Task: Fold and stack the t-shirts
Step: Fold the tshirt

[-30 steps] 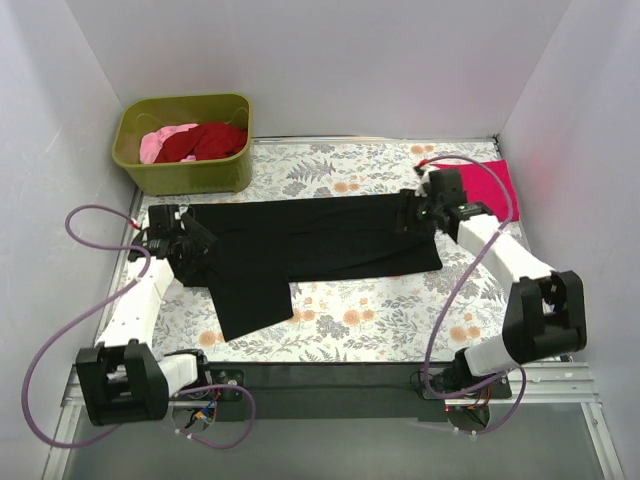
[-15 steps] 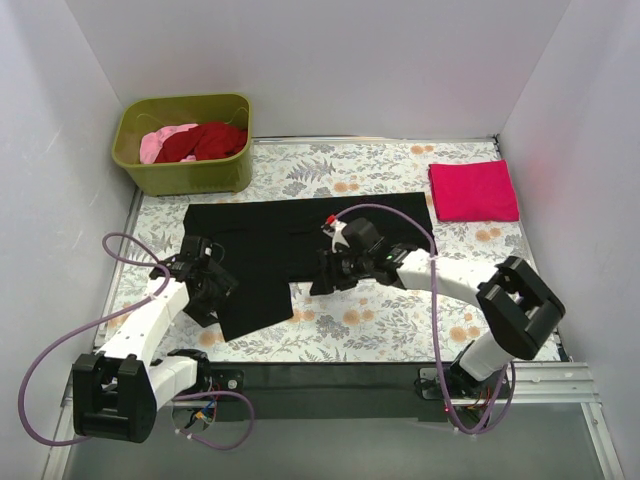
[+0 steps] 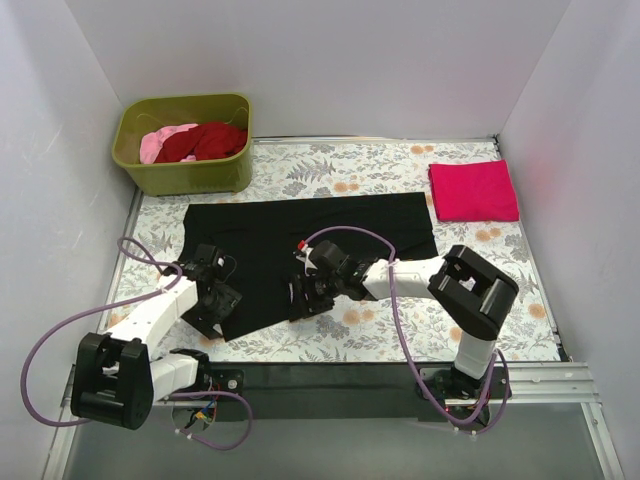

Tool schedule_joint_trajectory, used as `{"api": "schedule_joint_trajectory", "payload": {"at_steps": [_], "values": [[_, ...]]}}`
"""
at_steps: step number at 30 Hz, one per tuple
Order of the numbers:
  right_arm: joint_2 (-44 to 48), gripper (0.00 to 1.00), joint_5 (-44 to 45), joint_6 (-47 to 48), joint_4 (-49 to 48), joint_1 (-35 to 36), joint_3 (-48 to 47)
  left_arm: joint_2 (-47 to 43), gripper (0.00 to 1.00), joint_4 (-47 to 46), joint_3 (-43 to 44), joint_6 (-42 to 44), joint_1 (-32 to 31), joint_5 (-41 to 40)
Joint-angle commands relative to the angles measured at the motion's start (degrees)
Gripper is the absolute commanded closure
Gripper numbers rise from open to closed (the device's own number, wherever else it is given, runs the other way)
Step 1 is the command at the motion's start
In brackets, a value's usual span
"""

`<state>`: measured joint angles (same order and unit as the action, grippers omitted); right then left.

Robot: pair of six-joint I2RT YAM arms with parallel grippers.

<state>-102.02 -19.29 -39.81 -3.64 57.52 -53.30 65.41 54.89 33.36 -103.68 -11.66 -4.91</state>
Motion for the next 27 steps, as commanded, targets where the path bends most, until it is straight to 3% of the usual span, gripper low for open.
{"api": "schedule_joint_trajectory", "payload": {"at_steps": [1,4,13,15,18,19,21,27], "values": [[-1.78,0.54,0.66,-1.06,-2.34,1.10,-3.04,0.68,0.37,-1.19,-1.28,-2.14,-0.91,-0.28],[-3.27,0.57,1.88,-1.41,-2.69,1.55,-3.74,1.56,0.43,-1.63,-1.55,-2.32,-1.61,-0.10],[-6.44,0.64,3.99,-2.46,-2.69,1.63,-4.18,2.09,0.76,-4.44,-3.31,-2.67,-3.02,1.48],[-6.88,0.66,4.35,-2.29,-2.69,1.63,-4.27,2.53,0.79,-4.97,-3.57,-2.67,-3.19,1.74],[-6.88,0.80,3.65,-1.85,-2.51,1.63,-4.62,2.10,0.90,-4.36,-3.04,-2.14,-3.11,1.48],[-6.62,0.91,3.47,-1.67,-2.51,1.63,-4.71,1.66,0.94,-3.92,-1.91,-1.97,-3.19,0.87],[-5.39,0.99,3.91,-0.71,-1.46,1.63,-5.58,0.08,0.97,-2.17,-0.33,-1.44,-3.19,-0.27],[-2.23,0.99,6.28,2.63,3.54,0.93,-10.93,-0.46,1.00,1.26,8.81,1.28,-3.19,-6.07]]}}
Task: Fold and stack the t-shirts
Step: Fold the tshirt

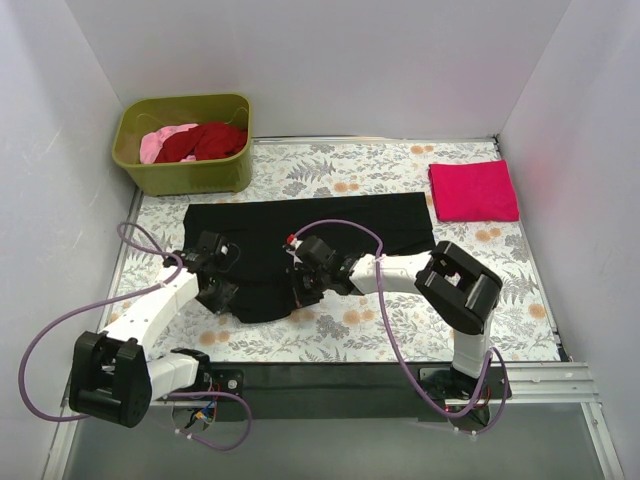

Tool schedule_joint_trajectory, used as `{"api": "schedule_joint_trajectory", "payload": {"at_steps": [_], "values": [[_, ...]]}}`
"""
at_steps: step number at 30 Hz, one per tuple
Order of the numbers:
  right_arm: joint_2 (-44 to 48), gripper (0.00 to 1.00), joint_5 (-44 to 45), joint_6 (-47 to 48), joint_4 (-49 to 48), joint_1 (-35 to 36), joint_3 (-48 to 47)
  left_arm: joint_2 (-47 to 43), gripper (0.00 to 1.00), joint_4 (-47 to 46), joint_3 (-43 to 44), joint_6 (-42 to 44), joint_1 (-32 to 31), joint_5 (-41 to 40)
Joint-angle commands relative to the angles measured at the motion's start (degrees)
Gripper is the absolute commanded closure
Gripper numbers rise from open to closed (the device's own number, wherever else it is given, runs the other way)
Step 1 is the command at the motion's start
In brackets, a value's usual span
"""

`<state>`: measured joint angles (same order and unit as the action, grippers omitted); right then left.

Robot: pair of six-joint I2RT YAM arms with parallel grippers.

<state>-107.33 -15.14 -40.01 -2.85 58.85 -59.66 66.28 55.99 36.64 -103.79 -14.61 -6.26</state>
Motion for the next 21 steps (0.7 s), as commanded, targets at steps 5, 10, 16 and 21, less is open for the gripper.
{"api": "schedule_joint_trajectory", "payload": {"at_steps": [5,10,16,21], "values": [[3.53,0.99,2.57,4.94,6.63,-3.20,-9.59,1.56,1.00,0.00,13.08,3.50,-0.24,-8.94],[1.51,0.99,0.46,6.78,8.74,-7.25,-15.73,4.73,1.00,-4.82,17.05,7.71,-0.24,-10.70],[-2.53,0.99,-3.14,8.72,10.76,-11.91,-21.72,9.83,0.99,-12.38,22.32,13.69,-0.15,-11.75],[-5.69,0.99,-5.07,10.12,11.03,-14.46,-26.29,12.90,0.99,-20.28,24.61,20.28,-0.15,-13.07]]}}
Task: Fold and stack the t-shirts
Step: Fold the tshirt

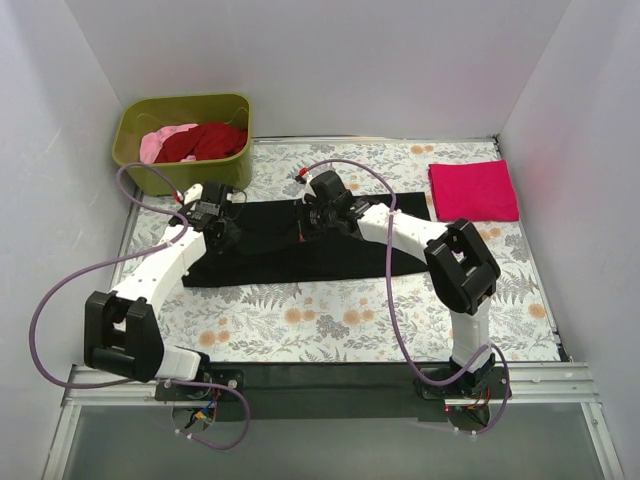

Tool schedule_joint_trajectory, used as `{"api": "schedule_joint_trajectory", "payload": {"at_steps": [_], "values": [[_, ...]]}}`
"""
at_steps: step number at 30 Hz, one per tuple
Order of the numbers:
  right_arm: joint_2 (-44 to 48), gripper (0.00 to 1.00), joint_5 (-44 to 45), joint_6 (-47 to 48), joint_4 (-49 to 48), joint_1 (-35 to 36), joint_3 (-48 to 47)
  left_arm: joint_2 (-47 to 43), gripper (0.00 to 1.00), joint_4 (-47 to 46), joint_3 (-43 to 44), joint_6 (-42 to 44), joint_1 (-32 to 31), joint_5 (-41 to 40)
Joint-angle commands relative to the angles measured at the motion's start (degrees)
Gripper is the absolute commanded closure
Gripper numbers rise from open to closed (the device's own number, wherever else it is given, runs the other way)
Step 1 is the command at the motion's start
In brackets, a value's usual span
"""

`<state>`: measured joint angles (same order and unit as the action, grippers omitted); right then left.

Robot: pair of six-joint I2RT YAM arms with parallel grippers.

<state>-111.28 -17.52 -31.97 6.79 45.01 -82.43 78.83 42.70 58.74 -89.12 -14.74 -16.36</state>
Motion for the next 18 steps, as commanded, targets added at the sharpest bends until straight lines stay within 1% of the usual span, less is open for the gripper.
{"api": "schedule_joint_trajectory", "payload": {"at_steps": [1,5,8,11,14,18], "values": [[-2.35,0.99,-3.13,2.34,1.39,-0.80,-4.31,1.67,0.99,-7.80,2.95,6.58,-0.02,-3.15],[-5.60,0.99,-4.19,3.22,1.48,-1.24,-6.95,4.75,0.98,-12.36,4.36,10.10,-0.02,-3.15],[-7.27,0.99,-3.40,3.23,1.39,-1.33,-8.53,7.03,0.98,-15.01,4.80,12.30,0.06,-3.94],[-8.33,0.97,-2.44,3.14,1.39,-1.51,-9.76,8.44,0.97,-16.15,5.33,13.10,0.24,-5.52],[-9.39,0.96,-1.38,2.88,1.21,-1.68,-10.64,10.20,0.96,-16.59,5.16,12.92,0.85,-5.61],[-10.00,0.95,-0.24,2.09,0.34,-2.21,-10.64,11.61,0.95,-19.48,4.10,13.71,0.94,-5.00]]}}
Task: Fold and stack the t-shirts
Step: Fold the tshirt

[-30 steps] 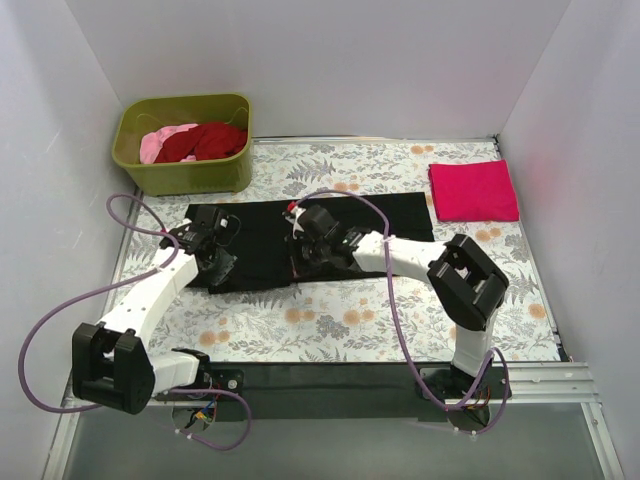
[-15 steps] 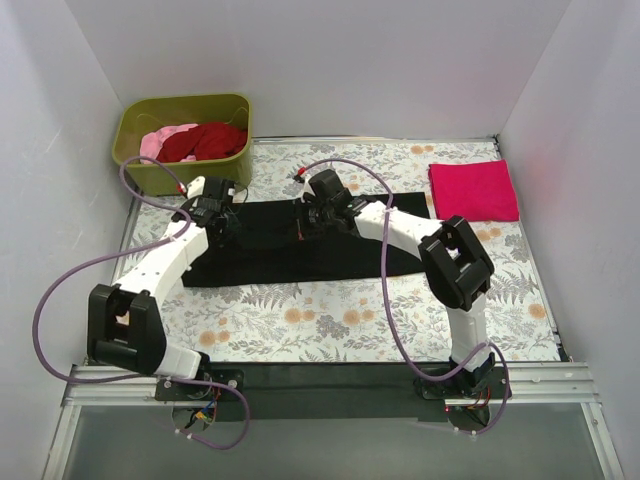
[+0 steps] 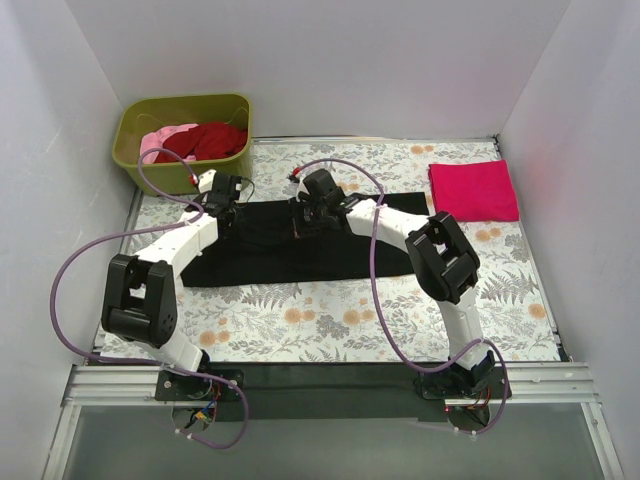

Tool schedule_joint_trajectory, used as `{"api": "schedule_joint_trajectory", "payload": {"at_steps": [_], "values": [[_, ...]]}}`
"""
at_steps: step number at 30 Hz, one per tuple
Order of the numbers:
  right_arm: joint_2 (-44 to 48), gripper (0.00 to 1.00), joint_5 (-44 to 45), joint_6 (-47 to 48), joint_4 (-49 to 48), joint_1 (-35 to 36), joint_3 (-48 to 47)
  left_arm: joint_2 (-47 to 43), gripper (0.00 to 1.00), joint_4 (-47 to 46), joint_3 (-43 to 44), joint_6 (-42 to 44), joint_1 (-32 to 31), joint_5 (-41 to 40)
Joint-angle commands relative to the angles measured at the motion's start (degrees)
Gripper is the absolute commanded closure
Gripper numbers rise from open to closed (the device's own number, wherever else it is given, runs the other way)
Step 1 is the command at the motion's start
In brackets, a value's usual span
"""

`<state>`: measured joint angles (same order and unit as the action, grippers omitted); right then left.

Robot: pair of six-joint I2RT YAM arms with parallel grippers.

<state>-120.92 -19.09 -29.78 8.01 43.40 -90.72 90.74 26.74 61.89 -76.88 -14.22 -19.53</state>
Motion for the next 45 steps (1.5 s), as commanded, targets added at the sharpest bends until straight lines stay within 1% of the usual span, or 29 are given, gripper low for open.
{"api": "schedule_joint_trajectory", "payload": {"at_steps": [1,9,12,17,18,24,28,30,32,33,35,36,38,41,42,43,45], "values": [[-0.19,0.95,1.77,-0.28,-1.15,-0.77,-2.01,-0.13,0.96,-4.23,0.87,1.73,0.42,-1.48],[-0.45,0.92,0.73,-2.56,-5.63,-2.35,1.07,1.54,0.95,-12.49,0.60,6.47,0.51,0.63],[-1.42,0.90,0.02,-2.74,-6.25,-2.35,1.16,2.86,0.95,-13.91,0.69,7.27,0.59,1.16],[-2.39,0.90,0.20,-3.09,-7.48,-2.53,2.12,5.50,0.94,-14.52,1.04,7.71,1.03,1.16],[-2.39,0.90,0.11,-3.00,-8.96,-2.53,2.12,6.20,0.94,-14.61,0.95,7.62,1.12,1.16],[-3.18,0.89,0.63,-2.74,-10.03,-3.14,2.21,7.52,0.94,-15.23,0.95,6.40,1.65,0.90],[-3.88,0.89,-0.59,-2.74,-10.47,-4.02,1.77,8.22,0.94,-15.32,1.48,6.04,1.82,1.07],[-3.97,0.86,-0.60,-2.48,-10.73,-4.11,1.60,8.40,0.93,-15.67,1.66,5.87,1.91,1.16],[-3.97,0.84,-0.86,-1.95,-10.91,-4.46,1.33,8.66,0.89,-15.84,1.83,5.87,1.91,1.51],[-3.97,0.81,-0.95,-1.77,-10.91,-4.55,0.98,8.67,0.85,-15.84,1.92,5.78,1.91,1.69],[-3.71,0.80,-1.38,-0.20,-10.82,-4.72,0.72,8.06,0.80,-16.10,1.92,5.60,1.91,2.39],[-3.44,0.80,-1.56,0.24,-10.74,-4.73,0.54,7.70,0.74,-16.19,2.01,5.60,1.91,3.17],[-2.22,0.77,-1.21,1.74,-10.73,-4.81,0.72,6.30,0.68,-16.28,2.27,5.69,1.91,3.53],[-0.64,0.67,0.19,4.19,-9.95,-4.81,0.63,4.80,0.58,-16.37,2.71,5.60,1.91,3.97],[-0.28,0.65,0.54,4.73,-9.60,-4.81,0.54,4.01,0.56,-16.28,3.06,5.60,1.91,4.15],[0.07,0.64,0.81,5.25,-9.51,-4.81,0.45,3.40,0.50,-16.20,3.24,5.69,1.91,4.32],[1.47,0.60,2.21,6.66,-9.33,-4.90,0.89,2.08,0.43,-16.02,3.33,4.99,1.91,4.76]]}}
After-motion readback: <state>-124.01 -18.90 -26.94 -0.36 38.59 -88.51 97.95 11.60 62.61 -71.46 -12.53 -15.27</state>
